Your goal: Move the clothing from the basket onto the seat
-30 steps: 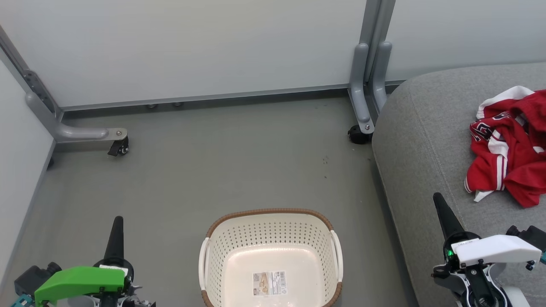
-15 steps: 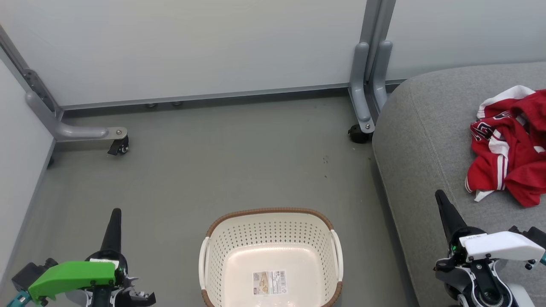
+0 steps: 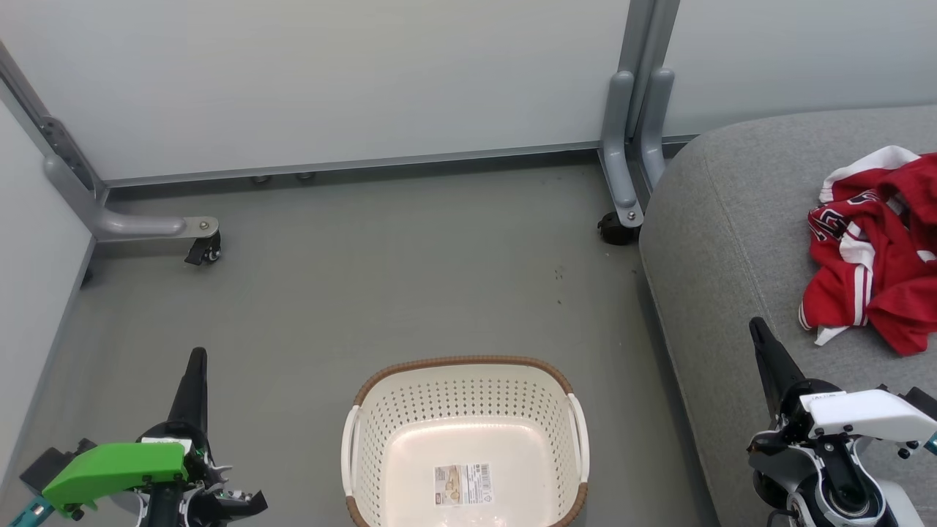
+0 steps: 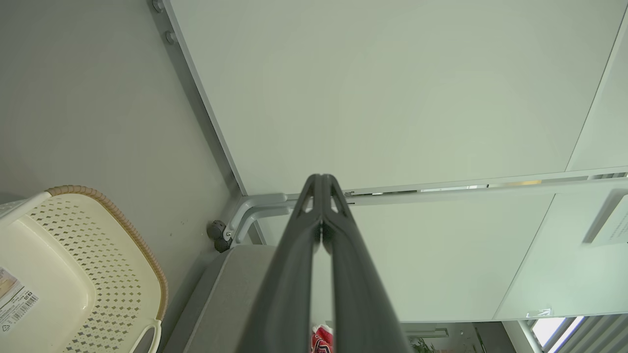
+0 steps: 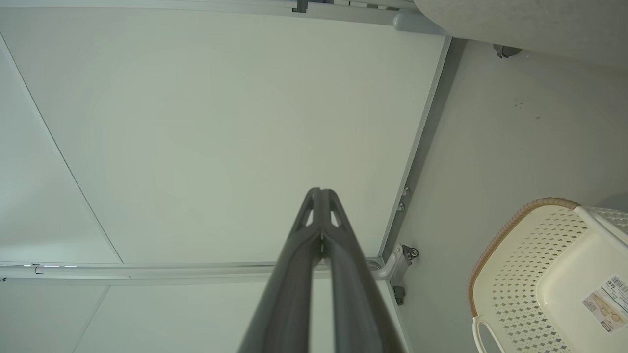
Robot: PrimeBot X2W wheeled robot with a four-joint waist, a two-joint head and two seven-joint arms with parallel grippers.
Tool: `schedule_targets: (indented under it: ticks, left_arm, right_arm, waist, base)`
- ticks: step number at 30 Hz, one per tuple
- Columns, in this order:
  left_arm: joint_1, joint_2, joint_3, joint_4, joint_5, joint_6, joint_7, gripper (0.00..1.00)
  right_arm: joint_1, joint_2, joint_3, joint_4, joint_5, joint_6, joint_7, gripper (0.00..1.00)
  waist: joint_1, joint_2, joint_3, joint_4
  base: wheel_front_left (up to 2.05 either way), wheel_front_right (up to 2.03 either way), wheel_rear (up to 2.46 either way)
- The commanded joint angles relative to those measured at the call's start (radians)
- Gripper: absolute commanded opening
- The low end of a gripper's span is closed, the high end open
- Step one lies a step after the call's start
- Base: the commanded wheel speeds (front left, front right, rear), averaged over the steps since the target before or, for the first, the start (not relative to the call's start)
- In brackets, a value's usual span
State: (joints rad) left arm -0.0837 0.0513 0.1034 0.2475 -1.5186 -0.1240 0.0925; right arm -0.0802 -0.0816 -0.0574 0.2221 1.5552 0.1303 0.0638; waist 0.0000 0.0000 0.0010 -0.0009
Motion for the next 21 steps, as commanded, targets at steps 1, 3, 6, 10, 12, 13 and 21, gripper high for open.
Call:
schedule_targets:
  ticks: [1,3,6,10,12,13,21]
  left_arm:
    - [-0.024,0.000,0.007,-0.004,-0.023,-0.006,0.005,0.00]
    - [-0.026,0.000,0.008,-0.004,-0.036,-0.007,0.010,0.00]
    - [-0.026,0.000,0.010,-0.003,-0.057,-0.007,0.014,0.00]
    - [-0.032,-0.001,0.012,-0.003,-0.085,-0.009,0.021,0.00]
    - [-0.034,-0.001,0.013,-0.003,-0.097,-0.010,0.024,0.00]
    - [-0.034,-0.001,0.014,-0.003,-0.099,-0.010,0.026,0.00]
    - [-0.032,-0.001,0.013,-0.003,-0.096,-0.009,0.026,0.00]
  right_arm:
    - [-0.014,-0.002,-0.005,0.004,0.021,0.001,0.006,0.00]
    - [-0.017,-0.002,-0.007,0.008,0.035,0.001,0.008,0.00]
    - [-0.024,-0.001,-0.011,0.013,0.056,0.001,0.012,0.00]
    - [-0.029,-0.001,-0.014,0.020,0.082,0.001,0.017,0.00]
    - [-0.031,0.000,-0.016,0.023,0.094,0.001,0.018,0.00]
    - [-0.031,0.000,-0.017,0.024,0.098,0.001,0.019,0.00]
    - [-0.029,0.003,-0.020,0.023,0.089,0.001,0.021,0.00]
  waist:
    - [0.0000,0.0000,0.000,0.000]
    - [0.0000,0.0000,0.001,0.000]
    - [0.0000,0.0000,0.001,0.000]
    - [0.0000,0.0000,0.002,0.001]
    - [0.0000,0.0000,0.002,0.001]
    - [0.0000,0.0000,0.002,0.001]
    - [0.0000,0.0000,0.002,0.001]
  base:
    - [0.00,0.00,0.00]
    - [0.00,0.00,0.00]
    - [0.00,0.00,0.00]
    - [0.00,0.00,0.00]
    - [0.00,0.00,0.00]
    - [0.00,0.00,0.00]
    - [0.00,0.00,0.00]
